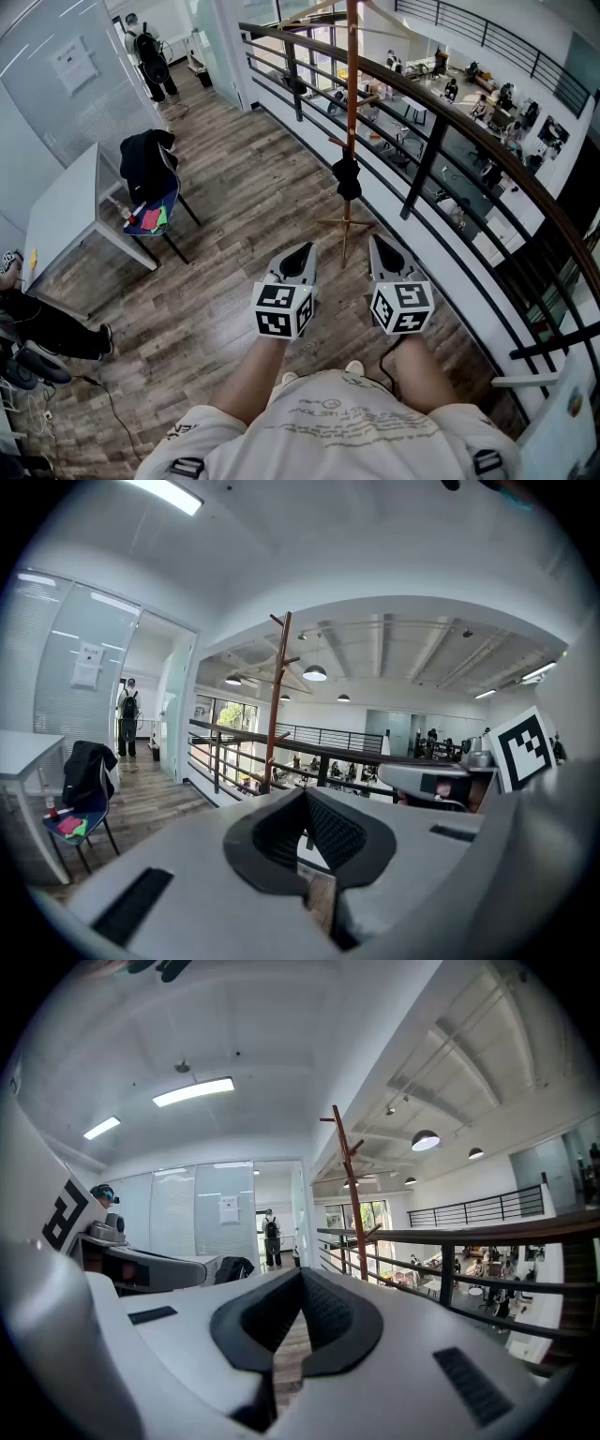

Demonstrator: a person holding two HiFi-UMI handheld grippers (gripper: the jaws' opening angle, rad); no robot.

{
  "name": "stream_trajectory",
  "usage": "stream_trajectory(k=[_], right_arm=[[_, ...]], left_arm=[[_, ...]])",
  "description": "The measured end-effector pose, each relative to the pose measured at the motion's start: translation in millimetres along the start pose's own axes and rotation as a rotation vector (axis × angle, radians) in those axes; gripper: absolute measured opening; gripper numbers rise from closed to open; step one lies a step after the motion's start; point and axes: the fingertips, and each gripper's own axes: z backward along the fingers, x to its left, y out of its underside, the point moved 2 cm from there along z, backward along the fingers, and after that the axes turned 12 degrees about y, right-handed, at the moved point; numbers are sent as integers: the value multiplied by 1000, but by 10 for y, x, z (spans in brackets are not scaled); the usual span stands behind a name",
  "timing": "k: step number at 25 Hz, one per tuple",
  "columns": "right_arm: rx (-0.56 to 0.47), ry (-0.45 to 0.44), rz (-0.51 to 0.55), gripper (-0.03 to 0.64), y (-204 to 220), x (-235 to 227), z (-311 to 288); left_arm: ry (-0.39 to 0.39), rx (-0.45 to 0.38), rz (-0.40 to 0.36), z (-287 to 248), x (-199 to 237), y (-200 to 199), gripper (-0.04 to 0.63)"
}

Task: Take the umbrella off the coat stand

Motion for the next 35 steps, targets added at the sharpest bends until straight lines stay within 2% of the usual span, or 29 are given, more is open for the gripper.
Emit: stream_trajectory(k=[10, 17, 22, 28, 35], right_arm=[[11, -43, -16, 2, 70, -118, -16], [9, -12, -50, 3, 61, -569, -79], [12, -41, -51, 3, 14, -922, -163], [34, -55, -34, 3, 17, -1386, -233], [56, -52, -36, 3, 127, -1580, -442]], left_arm=[[22, 14, -2, -212, -101, 13, 5], [4, 7, -4, -535, -267, -72, 5], [-24, 1, 18, -814, -414, -108, 5], [-55, -4, 7, -1094, -665, -161, 5], [-78, 1, 20, -1323, -556, -109, 5]])
